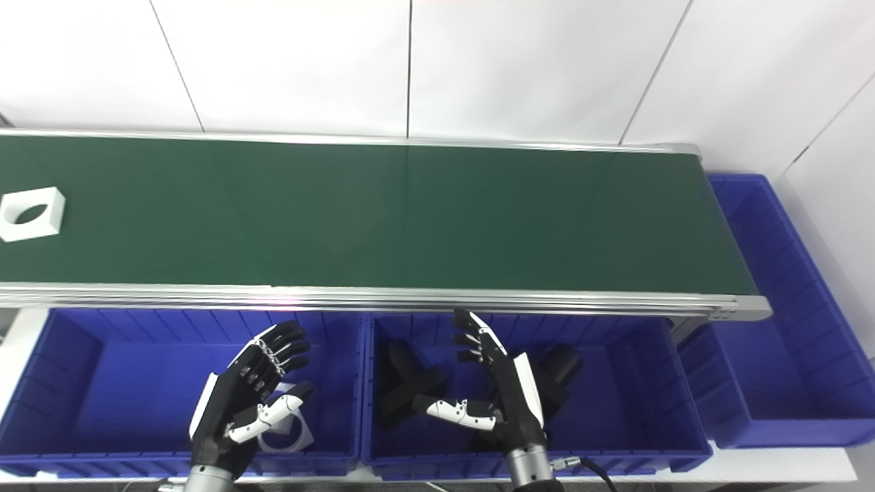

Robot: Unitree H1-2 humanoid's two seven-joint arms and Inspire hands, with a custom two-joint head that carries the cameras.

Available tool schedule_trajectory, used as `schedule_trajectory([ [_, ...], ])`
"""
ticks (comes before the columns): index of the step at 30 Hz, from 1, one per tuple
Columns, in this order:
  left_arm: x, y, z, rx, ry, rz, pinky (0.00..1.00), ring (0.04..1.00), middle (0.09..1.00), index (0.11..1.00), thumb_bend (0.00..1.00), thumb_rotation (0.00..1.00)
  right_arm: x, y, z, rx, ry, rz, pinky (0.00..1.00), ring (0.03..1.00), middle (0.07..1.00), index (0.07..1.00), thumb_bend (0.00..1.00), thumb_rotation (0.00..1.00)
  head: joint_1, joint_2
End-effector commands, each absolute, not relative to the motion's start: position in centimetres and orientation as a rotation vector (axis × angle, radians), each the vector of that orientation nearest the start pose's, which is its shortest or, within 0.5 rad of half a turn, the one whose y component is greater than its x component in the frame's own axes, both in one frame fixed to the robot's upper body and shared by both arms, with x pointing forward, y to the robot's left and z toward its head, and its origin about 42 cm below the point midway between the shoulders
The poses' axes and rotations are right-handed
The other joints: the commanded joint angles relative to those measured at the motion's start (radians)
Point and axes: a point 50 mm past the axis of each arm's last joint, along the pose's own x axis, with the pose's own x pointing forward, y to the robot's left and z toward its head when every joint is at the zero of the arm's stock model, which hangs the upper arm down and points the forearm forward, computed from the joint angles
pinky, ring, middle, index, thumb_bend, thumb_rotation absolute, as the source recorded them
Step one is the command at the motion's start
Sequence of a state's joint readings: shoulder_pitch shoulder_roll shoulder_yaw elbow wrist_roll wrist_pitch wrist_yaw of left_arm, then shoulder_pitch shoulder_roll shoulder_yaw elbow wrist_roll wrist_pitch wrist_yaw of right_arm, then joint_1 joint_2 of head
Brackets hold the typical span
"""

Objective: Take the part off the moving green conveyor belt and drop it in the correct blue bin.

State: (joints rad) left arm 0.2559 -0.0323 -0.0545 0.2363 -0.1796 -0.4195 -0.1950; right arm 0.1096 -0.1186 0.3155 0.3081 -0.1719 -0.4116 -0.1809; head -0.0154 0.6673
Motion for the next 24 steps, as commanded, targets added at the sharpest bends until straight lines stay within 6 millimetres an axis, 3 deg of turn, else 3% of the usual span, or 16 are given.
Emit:
schedule_trajectory([
  [1, 17.9, 19.2, 1.2, -0.206, -0.017, -0.115, 0.75, 0.771, 0.799, 0.792, 0.69, 0.0, 22.3, -18.1, 2.4, -0.21, -0.12, 0.185, 0.69, 0.794, 0.851, 0.87, 0.69, 0.03, -0.002, -0.002],
  [6, 17.9, 18.9, 1.2, -0.216, -0.012, -0.109, 0.75, 0.77, 0.797, 0.792, 0.66, 0.0, 22.3, -18.4, 2.7, -0.197, -0.128, 0.17, 0.7, 0.799, 0.854, 0.871, 0.69, 0.0, 0.001, -0.007],
  [13, 17.9, 18.2, 0.9, -0.211, -0.007, -0.101, 0.73, 0.763, 0.793, 0.78, 0.68, 0.0, 22.4, -19.4, 2.8, -0.194, -0.126, 0.161, 0.71, 0.806, 0.862, 0.871, 0.69, 0.0, 0.067, -0.018],
  [17, 18.0, 17.8, 0.8, -0.215, -0.001, -0.092, 0.74, 0.767, 0.796, 0.783, 0.67, 0.0, 22.6, -19.9, 2.8, -0.202, -0.121, 0.166, 0.71, 0.798, 0.858, 0.868, 0.68, 0.0, 0.143, -0.037],
  [20, 18.0, 17.2, 0.8, -0.222, 0.001, -0.078, 0.73, 0.755, 0.78, 0.767, 0.68, 0.0, 22.7, -20.4, 2.7, -0.202, -0.115, 0.175, 0.7, 0.795, 0.864, 0.87, 0.68, 0.0, 0.23, -0.074],
  [24, 18.0, 16.4, 0.7, -0.226, 0.005, -0.074, 0.73, 0.742, 0.767, 0.756, 0.67, 0.0, 22.7, -21.2, 2.5, -0.2, -0.099, 0.187, 0.69, 0.795, 0.868, 0.874, 0.67, 0.0, 0.286, -0.102],
])
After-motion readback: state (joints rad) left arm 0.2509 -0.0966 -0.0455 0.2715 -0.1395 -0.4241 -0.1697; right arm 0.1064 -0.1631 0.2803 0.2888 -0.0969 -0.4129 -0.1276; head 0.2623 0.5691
